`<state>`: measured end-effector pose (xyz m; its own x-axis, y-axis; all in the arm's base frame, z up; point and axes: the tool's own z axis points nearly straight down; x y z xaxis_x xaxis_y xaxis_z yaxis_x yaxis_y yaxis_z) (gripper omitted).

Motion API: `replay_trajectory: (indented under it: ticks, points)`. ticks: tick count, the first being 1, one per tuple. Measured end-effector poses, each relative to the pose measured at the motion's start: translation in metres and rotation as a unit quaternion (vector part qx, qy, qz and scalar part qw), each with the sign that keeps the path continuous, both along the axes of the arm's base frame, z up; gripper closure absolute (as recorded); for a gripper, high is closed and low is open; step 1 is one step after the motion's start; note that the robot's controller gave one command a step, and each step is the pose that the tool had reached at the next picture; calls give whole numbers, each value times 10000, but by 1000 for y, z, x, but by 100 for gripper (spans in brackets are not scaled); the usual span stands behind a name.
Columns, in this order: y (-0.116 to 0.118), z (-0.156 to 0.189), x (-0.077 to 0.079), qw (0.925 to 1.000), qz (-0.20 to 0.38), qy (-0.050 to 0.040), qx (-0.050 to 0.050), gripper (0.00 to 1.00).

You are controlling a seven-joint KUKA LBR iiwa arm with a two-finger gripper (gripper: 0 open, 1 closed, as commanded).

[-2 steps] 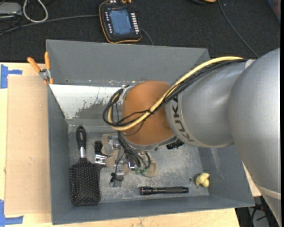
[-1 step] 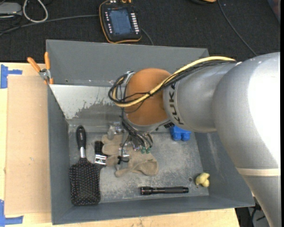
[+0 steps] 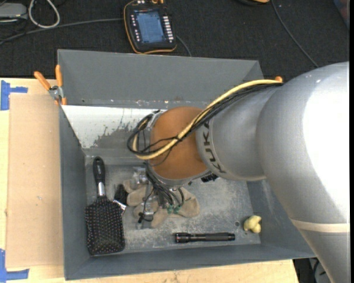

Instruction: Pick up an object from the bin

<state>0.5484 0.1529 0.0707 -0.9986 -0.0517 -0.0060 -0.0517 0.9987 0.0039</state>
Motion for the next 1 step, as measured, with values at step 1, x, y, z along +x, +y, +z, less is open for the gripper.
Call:
replay_trajectory:
  ticks: [1]
  points:
    - [-49, 0, 49, 9933, 1156, 8, -16, 0]
